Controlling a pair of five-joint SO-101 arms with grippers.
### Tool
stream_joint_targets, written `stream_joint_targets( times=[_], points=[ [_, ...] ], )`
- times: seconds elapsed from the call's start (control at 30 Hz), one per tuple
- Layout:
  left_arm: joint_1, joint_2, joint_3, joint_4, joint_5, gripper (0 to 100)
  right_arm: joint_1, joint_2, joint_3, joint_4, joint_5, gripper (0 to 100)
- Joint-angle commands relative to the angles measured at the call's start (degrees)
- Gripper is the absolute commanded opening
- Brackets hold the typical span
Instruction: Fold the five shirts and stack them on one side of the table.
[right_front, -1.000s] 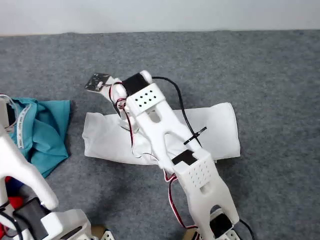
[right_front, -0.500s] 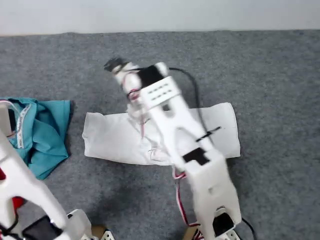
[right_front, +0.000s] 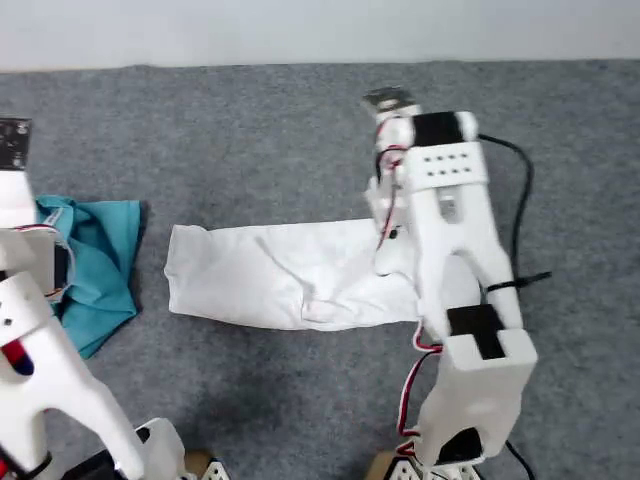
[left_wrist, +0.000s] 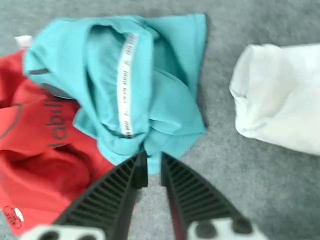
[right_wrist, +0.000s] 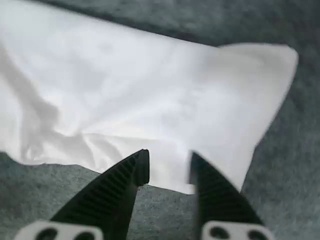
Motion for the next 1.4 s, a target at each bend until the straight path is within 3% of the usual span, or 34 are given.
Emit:
stream_joint_targets(
  times=[0.0, 0.33, 1.0, 1.07, 1.23, 1.37],
  points=[
    [1.93, -1.58, 1.36, 1.23, -0.44, 12, 2.86, -1.98, -0.26, 1.63, -6.77, 31.0],
    [3.16, -1.58, 4.26, 1.14, -0.62, 12, 5.67, 12.70, -0.35, -4.44, -9.93, 33.6],
    [3.43, -1.14, 4.26, 1.14, -0.62, 12, 7.87, 25.89, -0.53, -11.12, -9.49, 32.7],
    [3.43, -1.14, 4.26, 1.14, -0.62, 12, 7.78, 26.51, -0.53, -10.51, -9.49, 26.9],
    [3.43, -1.14, 4.26, 1.14, -0.62, 12, 7.78, 26.33, -0.53, -10.33, -5.19, 1.6],
    [3.43, -1.23, 4.26, 1.14, -0.62, 12, 8.92, 24.40, -0.53, -9.27, -3.69, 0.9]
  ],
)
